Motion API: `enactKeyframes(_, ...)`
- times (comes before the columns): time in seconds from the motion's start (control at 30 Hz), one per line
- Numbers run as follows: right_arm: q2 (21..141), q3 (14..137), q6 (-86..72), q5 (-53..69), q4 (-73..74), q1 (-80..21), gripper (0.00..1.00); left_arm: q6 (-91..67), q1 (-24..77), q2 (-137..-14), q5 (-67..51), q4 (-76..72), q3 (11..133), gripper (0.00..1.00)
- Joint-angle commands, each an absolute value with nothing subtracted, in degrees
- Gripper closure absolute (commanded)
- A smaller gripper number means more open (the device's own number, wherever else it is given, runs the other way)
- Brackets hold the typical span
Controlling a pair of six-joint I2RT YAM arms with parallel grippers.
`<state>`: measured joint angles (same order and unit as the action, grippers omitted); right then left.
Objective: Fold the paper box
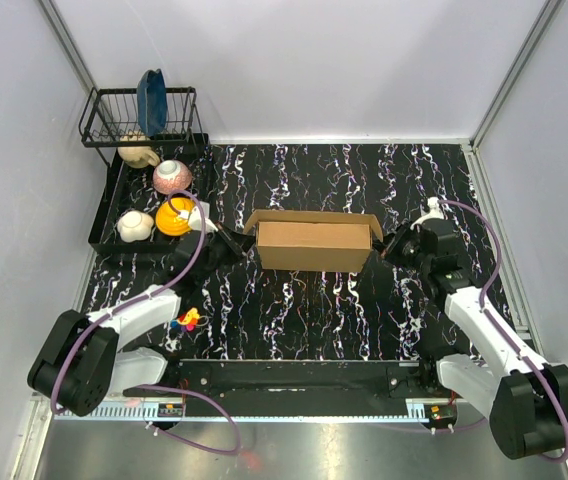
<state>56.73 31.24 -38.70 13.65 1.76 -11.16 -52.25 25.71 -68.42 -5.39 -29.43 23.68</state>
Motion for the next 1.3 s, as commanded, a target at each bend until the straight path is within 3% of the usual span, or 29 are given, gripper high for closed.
enactKeyframes(0.0,55.54,31.99,-37.00,13.54,3.25,-12.39,0.95,-51.06,26.37,-67.24,-6.50,-28.57,26.54,0.89)
enactKeyframes(0.73,50.89,36.21,-32.35,9.23,11.59,-12.22,0.86,-49.57,23.82,-64.51,-7.12,-25.31,27.60,0.82)
enactKeyframes(0.83,45.98,38.05,-30.50,7.22,13.96,-12.30,0.77,-47.82,23.73,-62.59,-7.30,-23.21,27.68,0.82)
enactKeyframes(0.87,43.10,38.84,-30.06,4.94,14.84,-12.22,0.65,-47.03,23.64,-61.53,-7.03,-20.42,27.69,0.82)
enactKeyframes(0.97,40.96,43.84,-27.95,0.37,19.85,-12.22,0.48,-43.95,23.38,-55.83,-3.27,-12.00,27.86,0.78)
enactKeyframes(1.0,41.04,46.38,-26.73,-0.61,20.91,-12.30,0.41,-43.34,23.20,-54.07,-1.86,-9.69,27.86,0.73)
enactKeyframes(1.13,41.74,49.83,-24.09,-2.11,20.93,-12.30,0.33,-39.91,22.76,-44.24,7.62,-0.54,28.48,0.55)
enactKeyframes(1.27,49.45,53.25,-21.37,3.24,19.95,-12.39,0.35,-38.06,22.33,-40.78,10.02,1.23,29.96,0.47)
